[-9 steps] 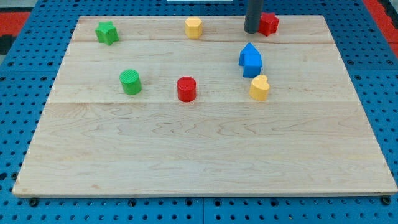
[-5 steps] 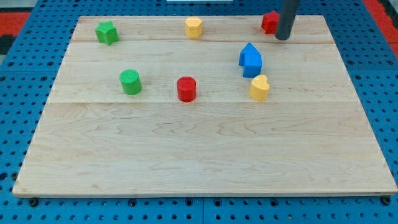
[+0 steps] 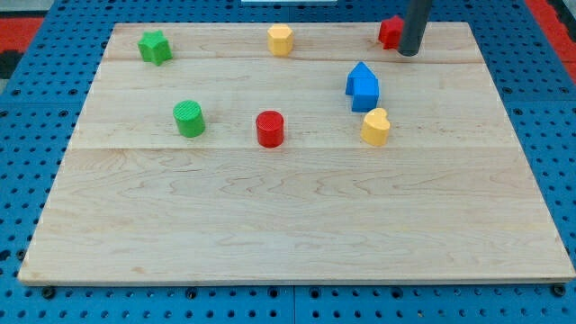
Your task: Nudge the yellow heart left a bit
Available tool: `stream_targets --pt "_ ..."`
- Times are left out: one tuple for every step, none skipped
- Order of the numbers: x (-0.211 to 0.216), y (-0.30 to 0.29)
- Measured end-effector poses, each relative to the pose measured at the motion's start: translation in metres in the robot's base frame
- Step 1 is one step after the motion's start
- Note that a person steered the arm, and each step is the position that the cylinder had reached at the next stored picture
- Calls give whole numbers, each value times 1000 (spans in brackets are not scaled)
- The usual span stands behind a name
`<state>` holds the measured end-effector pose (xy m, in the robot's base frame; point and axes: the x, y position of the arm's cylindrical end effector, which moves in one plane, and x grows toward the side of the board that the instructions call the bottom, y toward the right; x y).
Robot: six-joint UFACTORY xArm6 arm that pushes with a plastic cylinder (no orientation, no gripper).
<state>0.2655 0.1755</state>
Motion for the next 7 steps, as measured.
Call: stream_targets --pt "26 -22" --pt "26 -31" --pt "71 -23" --pt "151 -15" --pt "193 -74" --pt "183 -123" --pt "151 -169"
